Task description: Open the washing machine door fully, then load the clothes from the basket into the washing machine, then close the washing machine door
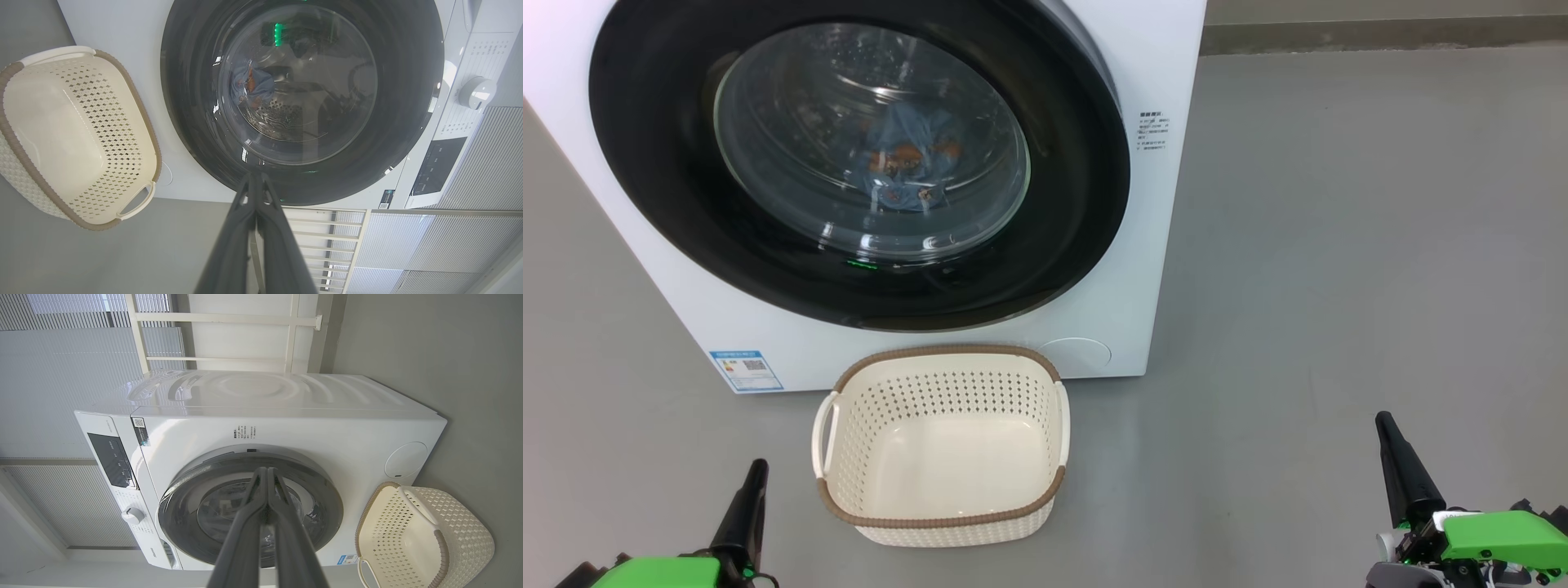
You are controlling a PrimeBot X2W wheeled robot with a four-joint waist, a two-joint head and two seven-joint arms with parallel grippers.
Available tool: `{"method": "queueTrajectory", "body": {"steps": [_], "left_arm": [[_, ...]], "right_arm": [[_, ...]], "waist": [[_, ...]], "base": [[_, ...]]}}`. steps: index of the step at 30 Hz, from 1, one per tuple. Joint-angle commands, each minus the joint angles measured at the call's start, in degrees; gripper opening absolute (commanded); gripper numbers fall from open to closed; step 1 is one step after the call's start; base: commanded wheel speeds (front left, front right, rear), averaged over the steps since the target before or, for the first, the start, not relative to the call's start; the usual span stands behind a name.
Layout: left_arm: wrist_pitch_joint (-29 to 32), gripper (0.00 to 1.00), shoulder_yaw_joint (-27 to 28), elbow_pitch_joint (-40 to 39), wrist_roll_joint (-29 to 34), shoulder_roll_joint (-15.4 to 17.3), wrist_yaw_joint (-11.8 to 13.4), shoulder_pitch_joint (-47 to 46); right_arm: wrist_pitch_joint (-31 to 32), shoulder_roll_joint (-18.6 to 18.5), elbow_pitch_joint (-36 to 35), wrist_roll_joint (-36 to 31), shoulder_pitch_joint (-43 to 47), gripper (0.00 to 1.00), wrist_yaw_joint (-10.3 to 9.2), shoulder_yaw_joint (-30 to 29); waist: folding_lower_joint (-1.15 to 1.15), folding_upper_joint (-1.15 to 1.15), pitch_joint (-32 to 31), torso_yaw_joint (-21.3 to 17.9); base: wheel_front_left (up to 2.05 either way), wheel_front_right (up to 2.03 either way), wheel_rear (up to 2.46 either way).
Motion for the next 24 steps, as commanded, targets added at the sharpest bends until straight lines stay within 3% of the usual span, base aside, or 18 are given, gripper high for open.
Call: {"method": "queueTrajectory", "body": {"steps": [1,24], "left_arm": [[0.42,0.00,2.03,-0.97,-0.45,0.75,-0.14,-2.76],[0.42,0.00,2.04,-0.97,-0.45,0.75,-0.15,-2.77]], "right_arm": [[0.50,-0.20,-1.66,0.15,-1.95,0.00,0.08,1.24],[0.50,-0.20,-1.66,0.15,-1.95,0.00,0.08,1.24]], "waist": [[0.00,0.00,0.00,0.00],[0.00,0.00,0.00,0.00]], "base": [[0.00,0.00,0.00],[0.00,0.00,0.00]]}}
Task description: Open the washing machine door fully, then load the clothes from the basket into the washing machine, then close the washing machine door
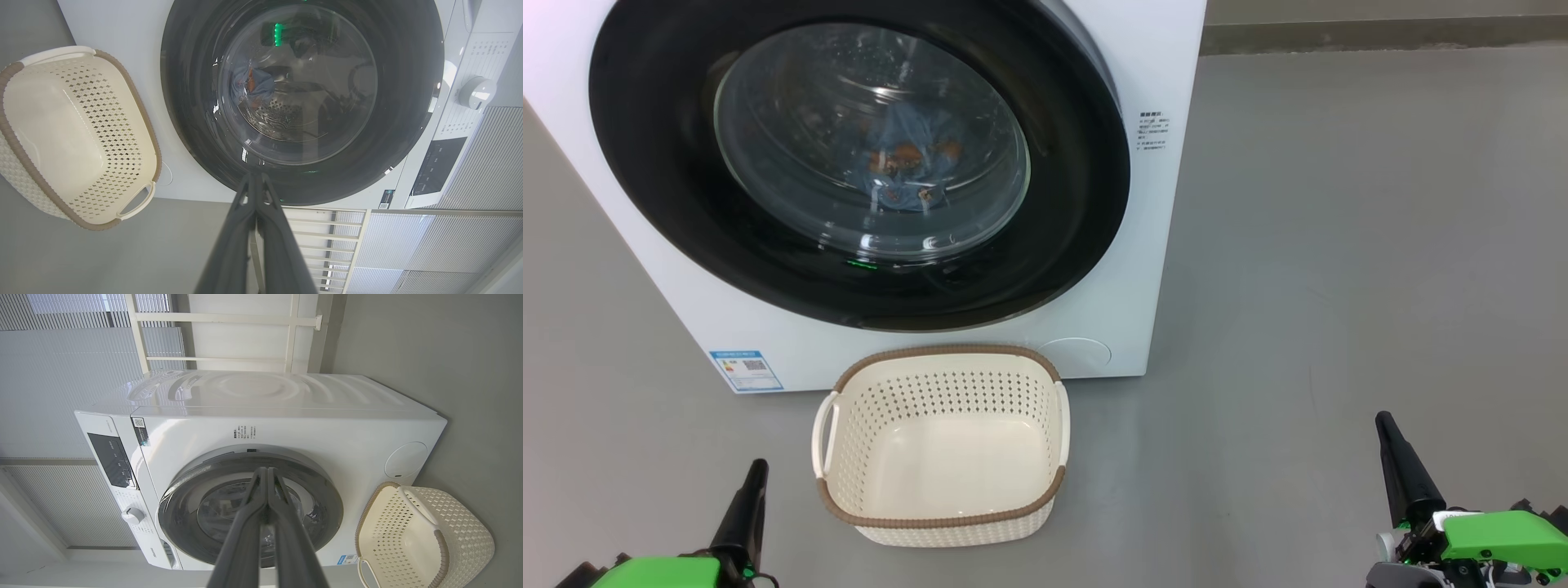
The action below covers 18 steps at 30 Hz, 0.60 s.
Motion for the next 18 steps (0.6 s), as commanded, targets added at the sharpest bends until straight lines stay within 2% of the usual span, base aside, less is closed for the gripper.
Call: {"method": "queueTrajectory", "body": {"steps": [1,18], "left_arm": [[0.42,0.00,2.02,-0.97,-0.45,0.75,-0.15,-2.77],[0.42,0.00,2.03,-0.96,-0.45,0.75,-0.15,-2.77]], "right_arm": [[0.50,-0.20,-1.66,0.15,-1.95,0.00,0.08,1.24],[0.50,-0.20,-1.66,0.15,-1.95,0.00,0.08,1.24]], "waist": [[0.00,0.00,0.00,0.00],[0.00,0.00,0.00,0.00]], "base": [[0.00,0.00,0.00],[0.00,0.00,0.00]]}}
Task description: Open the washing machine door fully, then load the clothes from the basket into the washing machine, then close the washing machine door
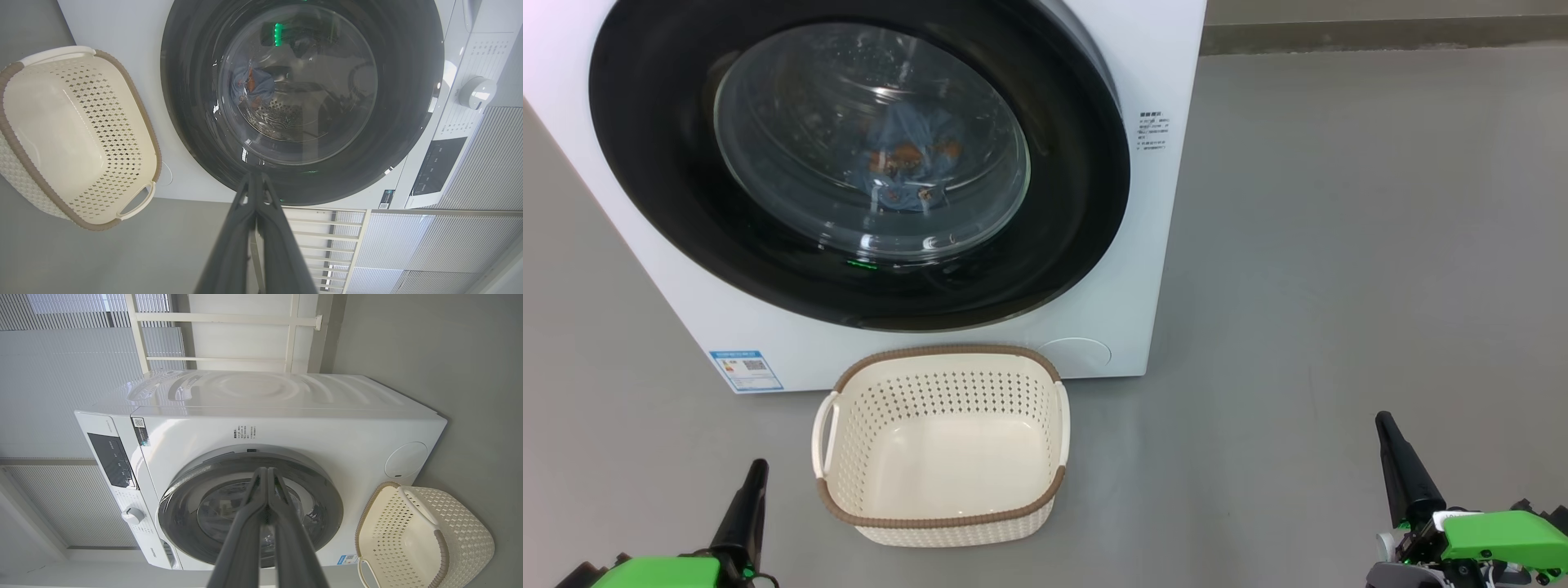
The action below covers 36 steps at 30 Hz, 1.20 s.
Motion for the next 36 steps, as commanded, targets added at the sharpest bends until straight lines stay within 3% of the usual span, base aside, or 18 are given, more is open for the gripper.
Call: {"method": "queueTrajectory", "body": {"steps": [1,36], "left_arm": [[0.42,0.00,2.03,-0.96,-0.45,0.75,-0.15,-2.77],[0.42,0.00,2.03,-0.96,-0.45,0.75,-0.16,-2.77]], "right_arm": [[0.50,-0.20,-1.66,0.16,-1.95,0.00,0.08,1.25],[0.49,-0.20,-1.66,0.16,-1.95,0.00,0.08,1.26]], "waist": [[0.00,0.00,0.00,0.00],[0.00,0.00,0.00,0.00]], "base": [[0.00,0.00,0.00],[0.00,0.00,0.00]]}}
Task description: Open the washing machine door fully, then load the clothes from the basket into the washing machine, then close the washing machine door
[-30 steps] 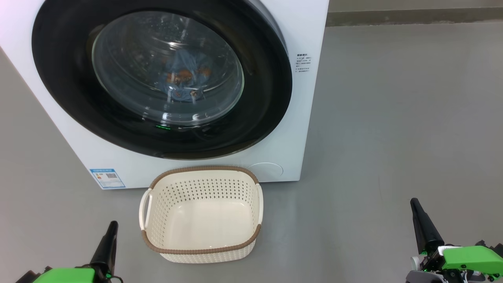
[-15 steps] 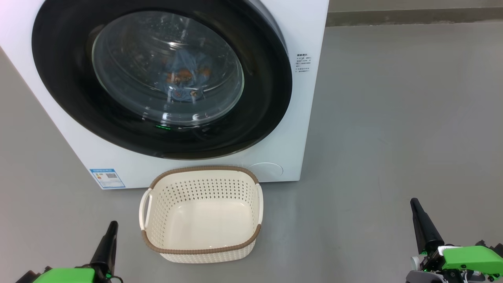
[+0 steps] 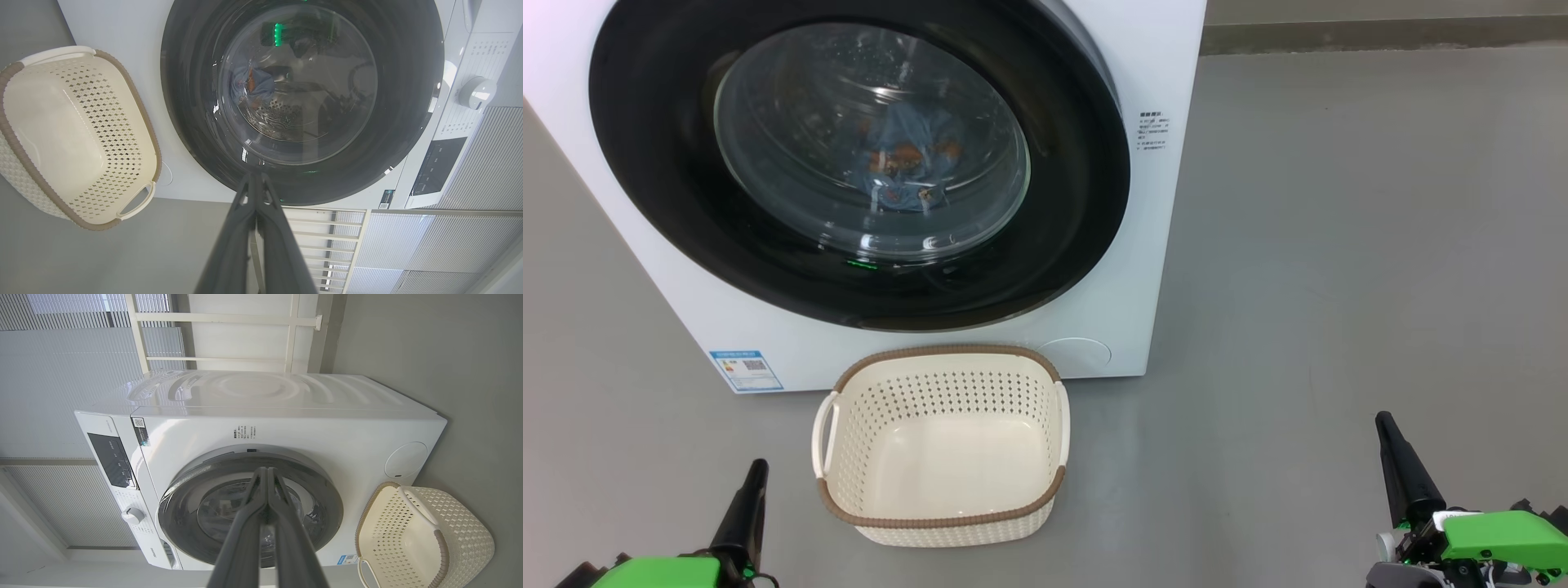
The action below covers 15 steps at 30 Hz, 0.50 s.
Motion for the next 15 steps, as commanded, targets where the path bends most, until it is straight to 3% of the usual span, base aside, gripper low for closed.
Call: {"method": "queueTrajectory", "body": {"steps": [1,15], "left_arm": [[0.42,0.00,2.03,-0.97,-0.45,0.75,-0.16,-2.77],[0.42,0.00,2.03,-0.97,-0.45,0.75,-0.16,-2.77]], "right_arm": [[0.49,-0.20,-1.66,0.16,-1.95,0.00,0.09,1.26],[0.49,-0.20,-1.66,0.16,-1.95,0.00,0.09,1.26]], "waist": [[0.00,0.00,0.00,0.00],[0.00,0.00,0.00,0.00]], "base": [[0.00,0.00,0.00],[0.00,0.00,0.00]]}}
